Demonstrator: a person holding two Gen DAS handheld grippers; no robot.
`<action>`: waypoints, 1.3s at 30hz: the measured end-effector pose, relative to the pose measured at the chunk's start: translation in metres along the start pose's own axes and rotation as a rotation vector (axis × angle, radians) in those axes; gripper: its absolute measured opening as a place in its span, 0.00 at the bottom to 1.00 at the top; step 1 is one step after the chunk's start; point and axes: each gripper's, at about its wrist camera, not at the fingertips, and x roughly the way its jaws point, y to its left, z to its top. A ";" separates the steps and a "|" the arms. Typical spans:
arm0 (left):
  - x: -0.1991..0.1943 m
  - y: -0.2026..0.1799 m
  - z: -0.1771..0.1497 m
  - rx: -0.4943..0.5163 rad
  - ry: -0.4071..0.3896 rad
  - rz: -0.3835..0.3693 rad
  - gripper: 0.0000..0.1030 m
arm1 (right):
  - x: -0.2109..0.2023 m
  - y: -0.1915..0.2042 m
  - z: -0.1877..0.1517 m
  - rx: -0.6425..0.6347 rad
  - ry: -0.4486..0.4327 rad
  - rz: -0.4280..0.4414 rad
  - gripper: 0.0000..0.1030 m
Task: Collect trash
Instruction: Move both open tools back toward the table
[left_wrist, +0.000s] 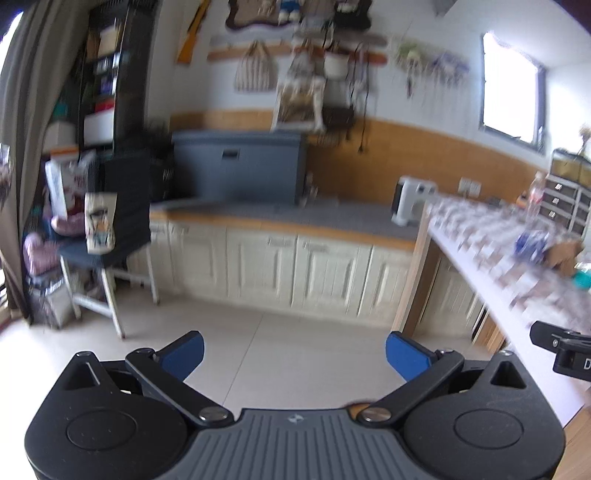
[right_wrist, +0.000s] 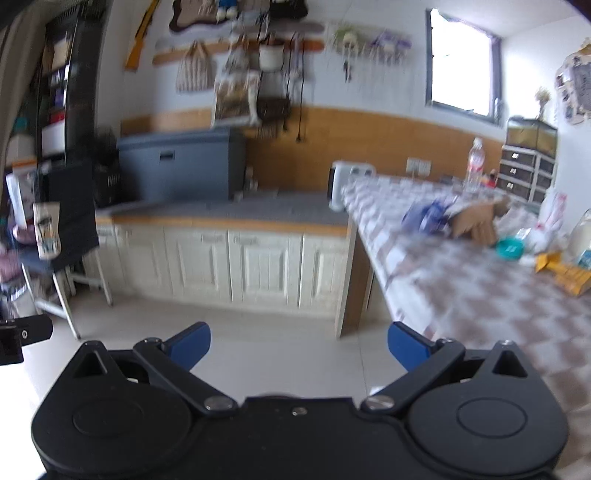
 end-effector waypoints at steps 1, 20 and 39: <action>-0.007 -0.004 0.005 0.000 -0.022 -0.009 1.00 | -0.007 -0.003 0.005 0.005 -0.022 -0.003 1.00; -0.036 -0.137 0.069 0.098 -0.206 -0.254 1.00 | -0.082 -0.152 0.057 0.055 -0.223 -0.229 1.00; 0.096 -0.284 0.108 0.181 0.013 -0.526 1.00 | -0.031 -0.343 0.047 0.092 0.010 -0.229 1.00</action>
